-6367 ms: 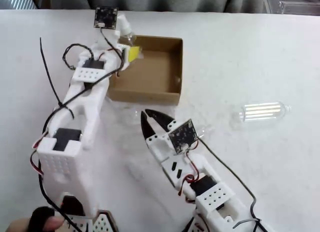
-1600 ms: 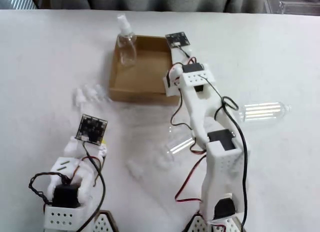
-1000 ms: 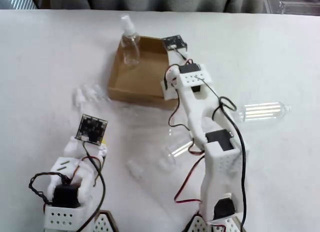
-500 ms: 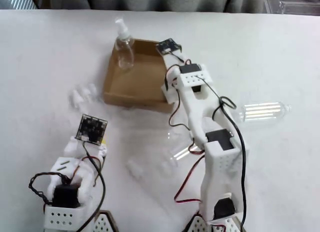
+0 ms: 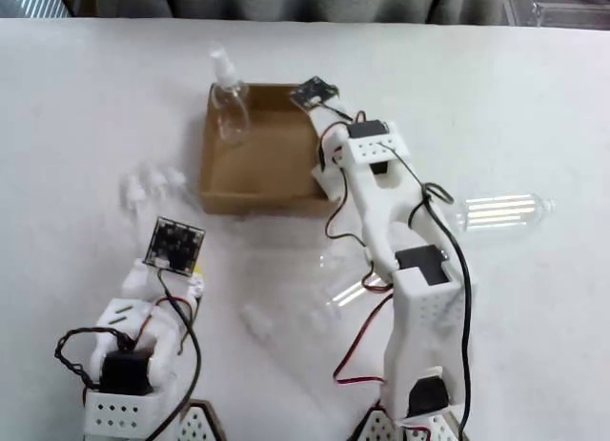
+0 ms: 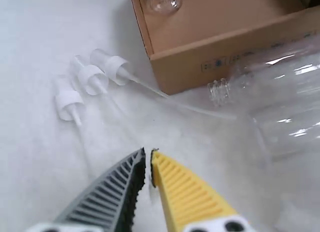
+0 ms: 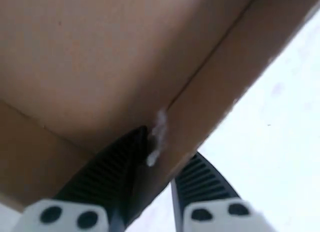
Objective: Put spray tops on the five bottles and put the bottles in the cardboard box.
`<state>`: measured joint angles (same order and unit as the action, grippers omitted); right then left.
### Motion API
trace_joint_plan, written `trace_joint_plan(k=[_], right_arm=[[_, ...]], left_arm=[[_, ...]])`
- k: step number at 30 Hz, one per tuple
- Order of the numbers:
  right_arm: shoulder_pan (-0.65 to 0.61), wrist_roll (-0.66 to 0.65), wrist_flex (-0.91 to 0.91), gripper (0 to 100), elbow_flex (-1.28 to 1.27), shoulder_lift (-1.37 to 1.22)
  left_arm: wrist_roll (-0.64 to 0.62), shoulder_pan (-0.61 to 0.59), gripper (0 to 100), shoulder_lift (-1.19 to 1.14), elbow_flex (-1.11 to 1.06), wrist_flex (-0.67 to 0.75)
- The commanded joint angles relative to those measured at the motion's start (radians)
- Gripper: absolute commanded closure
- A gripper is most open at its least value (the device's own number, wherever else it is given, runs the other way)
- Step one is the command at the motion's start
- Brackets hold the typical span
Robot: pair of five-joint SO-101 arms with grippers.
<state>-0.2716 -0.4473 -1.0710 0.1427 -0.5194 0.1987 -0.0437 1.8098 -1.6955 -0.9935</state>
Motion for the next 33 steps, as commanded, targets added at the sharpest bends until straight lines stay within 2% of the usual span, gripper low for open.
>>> trace_joint_plan(k=[1,11,17,20,28,33], right_arm=[[0.013,-0.014,-0.056,98.2,0.043,0.053],[0.01,-0.005,-0.116,96.6,0.043,0.081],[0.01,-0.005,-0.116,77.1,0.044,0.088],[0.007,-0.006,-0.12,71.5,0.064,0.101],[0.015,-0.005,-0.355,74.8,0.242,0.182],[0.058,-0.005,-0.498,83.2,0.269,0.2]], left_arm=[[0.011,-0.008,97,0.013,0.003,0.0],[0.011,-0.008,97,0.013,0.003,0.0],[0.011,-0.008,97,0.013,0.003,0.0],[0.011,-0.008,97,0.013,0.003,0.002],[0.011,-0.008,97,0.013,0.003,0.002],[0.011,-0.008,97,0.013,0.003,0.002]])
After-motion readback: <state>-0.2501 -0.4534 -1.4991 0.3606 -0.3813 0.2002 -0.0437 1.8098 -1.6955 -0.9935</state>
